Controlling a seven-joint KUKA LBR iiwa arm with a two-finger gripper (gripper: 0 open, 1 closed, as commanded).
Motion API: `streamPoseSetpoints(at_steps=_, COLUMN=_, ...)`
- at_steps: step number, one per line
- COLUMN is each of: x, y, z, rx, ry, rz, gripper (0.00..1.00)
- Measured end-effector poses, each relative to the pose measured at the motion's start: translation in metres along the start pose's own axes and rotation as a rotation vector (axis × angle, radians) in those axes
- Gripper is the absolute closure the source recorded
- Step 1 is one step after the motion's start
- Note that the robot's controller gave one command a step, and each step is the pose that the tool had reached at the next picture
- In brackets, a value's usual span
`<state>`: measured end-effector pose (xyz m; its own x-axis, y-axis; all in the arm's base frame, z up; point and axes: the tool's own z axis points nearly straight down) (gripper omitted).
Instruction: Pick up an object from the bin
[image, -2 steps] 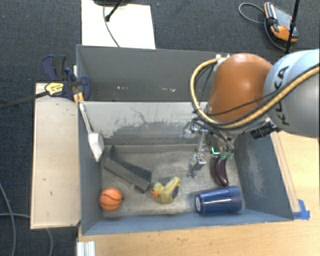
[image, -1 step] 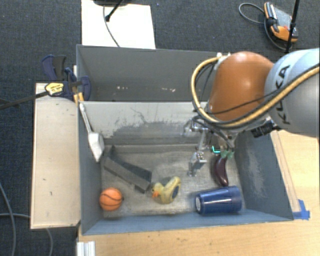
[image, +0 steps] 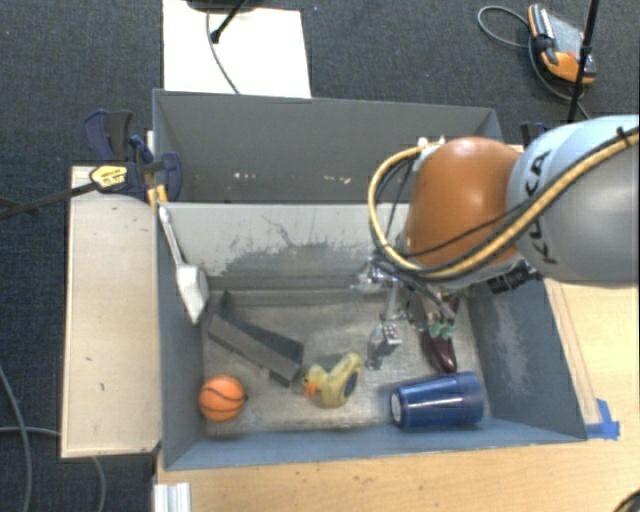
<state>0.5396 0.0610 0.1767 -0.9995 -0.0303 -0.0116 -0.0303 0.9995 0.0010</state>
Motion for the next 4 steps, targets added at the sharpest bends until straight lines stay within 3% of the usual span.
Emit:
streamPoseSetpoints(at_steps=1, x=-0.011, y=0.007, z=0.061, rx=0.0, ry=0.004, rz=-0.045, gripper=0.0)
streamPoseSetpoints(at_steps=2, x=0.019, y=0.001, z=0.104, rx=-0.001, ry=0.002, rz=-0.206, gripper=1.0)
streamPoseSetpoints(at_steps=3, x=0.019, y=0.002, z=0.104, rx=-0.001, ry=0.002, rz=-0.205, gripper=1.0)
streamPoseSetpoints(at_steps=4, x=0.014, y=-0.006, z=-0.034, rx=-0.001, ry=0.009, rz=-0.204, gripper=1.0)
